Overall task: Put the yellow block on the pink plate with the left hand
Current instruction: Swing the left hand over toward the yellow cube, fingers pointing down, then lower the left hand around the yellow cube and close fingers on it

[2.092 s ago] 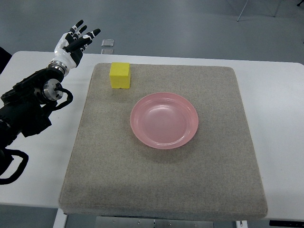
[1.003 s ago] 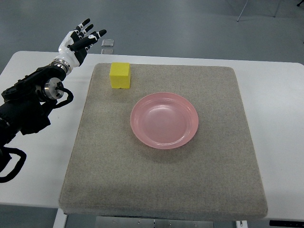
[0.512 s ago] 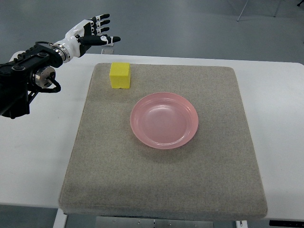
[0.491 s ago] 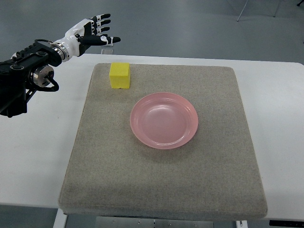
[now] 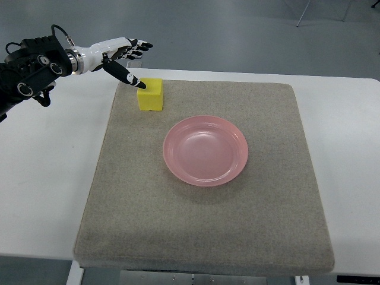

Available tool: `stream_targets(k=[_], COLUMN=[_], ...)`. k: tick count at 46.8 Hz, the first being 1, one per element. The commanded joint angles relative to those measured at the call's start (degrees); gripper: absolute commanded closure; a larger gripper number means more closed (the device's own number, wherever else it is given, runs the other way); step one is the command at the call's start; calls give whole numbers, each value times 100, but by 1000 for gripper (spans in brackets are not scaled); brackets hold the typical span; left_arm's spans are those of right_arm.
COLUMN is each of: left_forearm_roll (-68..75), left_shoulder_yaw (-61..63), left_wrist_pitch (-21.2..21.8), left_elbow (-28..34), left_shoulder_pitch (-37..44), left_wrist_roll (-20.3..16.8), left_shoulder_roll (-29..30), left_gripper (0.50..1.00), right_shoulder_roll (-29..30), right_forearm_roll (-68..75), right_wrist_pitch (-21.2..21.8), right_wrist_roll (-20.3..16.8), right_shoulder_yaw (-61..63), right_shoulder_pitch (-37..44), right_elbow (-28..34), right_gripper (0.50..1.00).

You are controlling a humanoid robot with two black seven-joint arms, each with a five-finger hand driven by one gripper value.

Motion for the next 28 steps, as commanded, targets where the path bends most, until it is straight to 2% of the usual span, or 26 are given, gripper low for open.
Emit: stream_targets(k=[1,11,28], left_forearm_roll=[423,1153,2138], left_shoulder_yaw=[47,407,460], left_wrist_pitch=[-1,-89,-72], left_elbow=[-126,-258,-250], left_shoulder_pitch=[-141,-387,-317], left_wrist_roll=[-4,-30,-66], left_shoulder_roll=[61,17,-202], left_gripper=[521,521,525], right_shoulder_roll=[0,0,0], right_forearm_roll=[0,0,0], right_wrist_pitch=[0,0,0], right_wrist_roll=[0,0,0], right_shoulder_yaw=[0,0,0], right_shoulder_pitch=[0,0,0], right_elbow=[0,0,0], right_gripper=[576,576,576])
